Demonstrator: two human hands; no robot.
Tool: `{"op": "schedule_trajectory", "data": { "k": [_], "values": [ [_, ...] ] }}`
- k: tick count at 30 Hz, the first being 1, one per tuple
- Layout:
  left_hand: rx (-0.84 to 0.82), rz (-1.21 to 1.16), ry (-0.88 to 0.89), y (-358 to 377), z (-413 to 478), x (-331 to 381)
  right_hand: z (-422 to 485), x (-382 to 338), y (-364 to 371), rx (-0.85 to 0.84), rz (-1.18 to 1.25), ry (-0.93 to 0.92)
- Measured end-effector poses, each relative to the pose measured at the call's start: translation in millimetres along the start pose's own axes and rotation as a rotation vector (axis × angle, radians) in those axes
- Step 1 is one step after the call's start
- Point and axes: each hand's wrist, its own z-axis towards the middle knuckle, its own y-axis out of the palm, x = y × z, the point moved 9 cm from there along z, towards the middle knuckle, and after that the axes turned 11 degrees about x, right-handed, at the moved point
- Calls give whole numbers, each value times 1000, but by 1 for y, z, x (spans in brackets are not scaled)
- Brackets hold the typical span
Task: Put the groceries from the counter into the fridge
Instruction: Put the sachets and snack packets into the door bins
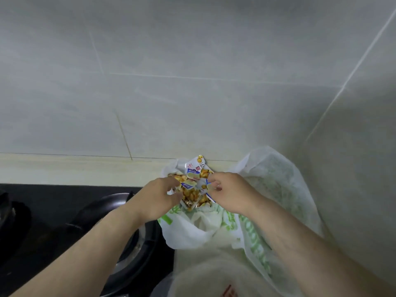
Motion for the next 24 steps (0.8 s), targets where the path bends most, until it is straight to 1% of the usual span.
{"op": "schedule_trajectory", "data": {
  "k": [2, 6, 10, 14, 16, 19, 21, 24],
  "values": [
    [-31, 10, 49, 18, 14, -5, 17, 9, 18, -14, 11, 21],
    [-190, 59, 126, 58, 22, -19, 39, 25, 55, -62, -25, 49],
    [-247, 154, 166, 80, 34, -43, 60, 37, 79, -49, -85, 65],
    [-209, 155, 124, 88, 56, -53, 70, 45, 96, -31, -64, 106],
    [-178, 115, 61, 89, 68, -62, 72, 47, 105, -40, -35, 119],
    [-131, 34, -35, 87, 82, -72, 74, 52, 107, -6, -26, 145],
    [-71, -14, -84, 82, 89, -76, 74, 52, 111, 9, -8, 127],
    [-7, -14, -172, 79, 97, -87, 75, 56, 115, 39, 50, 152]
  ]
}}
